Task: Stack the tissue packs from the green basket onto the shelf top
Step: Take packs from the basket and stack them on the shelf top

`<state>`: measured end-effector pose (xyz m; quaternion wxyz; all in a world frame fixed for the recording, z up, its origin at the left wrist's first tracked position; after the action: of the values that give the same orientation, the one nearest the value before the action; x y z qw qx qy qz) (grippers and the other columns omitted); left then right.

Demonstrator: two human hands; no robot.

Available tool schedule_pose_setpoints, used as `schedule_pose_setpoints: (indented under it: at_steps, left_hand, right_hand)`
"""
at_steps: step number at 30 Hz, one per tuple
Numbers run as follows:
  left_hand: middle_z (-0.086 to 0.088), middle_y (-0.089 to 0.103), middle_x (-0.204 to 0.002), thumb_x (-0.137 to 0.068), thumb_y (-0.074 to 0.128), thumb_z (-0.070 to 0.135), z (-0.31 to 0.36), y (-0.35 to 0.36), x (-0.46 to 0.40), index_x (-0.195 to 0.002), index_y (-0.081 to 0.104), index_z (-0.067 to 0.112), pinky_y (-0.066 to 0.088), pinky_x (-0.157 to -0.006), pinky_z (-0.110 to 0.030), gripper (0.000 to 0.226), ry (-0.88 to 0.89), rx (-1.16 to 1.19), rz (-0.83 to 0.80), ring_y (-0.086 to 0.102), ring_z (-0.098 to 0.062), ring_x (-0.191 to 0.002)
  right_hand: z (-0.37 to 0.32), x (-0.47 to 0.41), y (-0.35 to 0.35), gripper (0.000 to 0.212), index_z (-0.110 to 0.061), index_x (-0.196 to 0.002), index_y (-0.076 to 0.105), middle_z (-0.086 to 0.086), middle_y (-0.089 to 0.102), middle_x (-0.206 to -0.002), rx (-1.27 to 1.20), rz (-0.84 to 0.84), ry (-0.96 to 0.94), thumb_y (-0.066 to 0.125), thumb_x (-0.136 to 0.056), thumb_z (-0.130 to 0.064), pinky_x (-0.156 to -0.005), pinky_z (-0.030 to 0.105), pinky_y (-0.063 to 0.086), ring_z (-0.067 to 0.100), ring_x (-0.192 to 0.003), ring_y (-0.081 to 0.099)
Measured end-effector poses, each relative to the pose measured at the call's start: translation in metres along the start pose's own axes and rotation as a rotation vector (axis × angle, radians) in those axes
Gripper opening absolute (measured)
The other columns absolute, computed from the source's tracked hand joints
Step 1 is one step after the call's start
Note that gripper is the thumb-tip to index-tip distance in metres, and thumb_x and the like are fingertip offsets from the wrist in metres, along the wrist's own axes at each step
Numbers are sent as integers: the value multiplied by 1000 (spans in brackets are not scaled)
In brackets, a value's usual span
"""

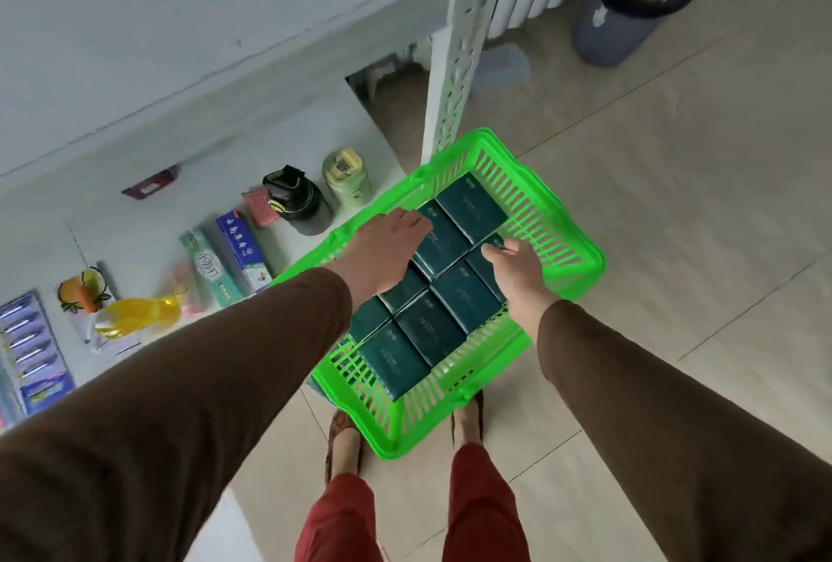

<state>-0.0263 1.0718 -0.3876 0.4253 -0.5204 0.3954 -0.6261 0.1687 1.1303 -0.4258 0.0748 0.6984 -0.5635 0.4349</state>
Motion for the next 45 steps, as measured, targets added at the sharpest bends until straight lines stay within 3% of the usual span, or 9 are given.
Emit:
schedule_pose_setpoints:
  at_steps: [4,8,12,16,22,25,28,34,45]
  left_hand:
    - [-4,42,-146,-84,54,-4,-1,35,-51,-147,36,14,42,-101,-39,68,37,-110,-47,42,-26,-130]
    - [-8,43,-147,-84,61,1,8,64,-86,-147,36,13,41,-102,-41,69,108,-202,-74,43,-28,-130]
    - [-7,44,-146,-84,66,12,7,84,-97,-146,38,16,37,-108,-41,68,118,-260,-56,43,-27,-131]
    - [-4,42,-147,-75,74,29,1,93,-98,-146,36,17,27,-110,-44,82,99,-350,-127,38,-26,-134]
    - [-3,52,-123,-79,63,17,3,68,-63,-119,57,15,35,-98,-40,41,54,-342,-73,45,-27,-116]
    - [-1,56,-118,-78,68,24,2,39,-25,-124,52,18,35,-97,-38,49,-60,-261,-26,48,-25,-113]
    - [1,58,-113,-75,73,35,3,-8,28,-122,51,19,36,-98,-39,54,-176,-179,64,52,-24,-111]
    - [-1,61,-106,-69,75,32,-15,-115,179,-109,58,19,40,-92,-42,45,-317,-72,292,55,-26,-106]
    - [0,58,-107,-75,70,37,-166,-240,498,-112,57,19,41,-84,-38,43,-474,-99,623,50,-26,-102]
  right_hand:
    - [16,-59,11,60,-4,-143,44,5,48,-100,-115,-77,150,66,-94,-32,-65,25,40,12,-71,43]
    - [26,-99,29,65,-5,-146,39,11,53,-127,-268,-137,256,65,-95,-35,-110,42,42,24,-118,52]
    - [30,-117,44,73,-2,-139,40,5,49,-110,-361,-121,320,76,-86,-38,-113,42,40,18,-110,51]
    - [31,-128,52,81,-4,-142,35,-1,40,-99,-441,-92,320,82,-81,-29,-100,34,47,12,-86,43]
    - [23,-104,38,54,-23,-125,45,-5,34,-75,-508,-121,265,79,-83,-20,-71,20,39,6,-64,35]
    - [10,-66,19,38,-23,-81,41,-4,34,-74,-420,-86,153,79,-83,-19,-66,24,33,11,-64,34]
    - [-19,-8,4,48,-23,-70,32,-1,31,-73,-313,-68,-69,78,-82,-13,-70,35,30,17,-72,34]
    - [-95,159,14,39,-19,-79,42,-5,48,-70,-187,-177,-508,79,-81,-7,-62,15,40,0,-62,49]
    - [-200,415,178,36,-22,-107,54,-10,69,-96,-189,-372,-914,78,-82,-16,-70,13,52,0,-85,67]
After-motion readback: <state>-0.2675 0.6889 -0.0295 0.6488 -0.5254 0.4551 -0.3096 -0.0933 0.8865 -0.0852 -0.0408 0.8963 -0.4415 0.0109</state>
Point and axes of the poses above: each hand's wrist, its own x-axis away from the middle knuckle, its own y-axis out of the palm, z = x × y, the point moved 6 cm from there along -x, towards the middle knuckle
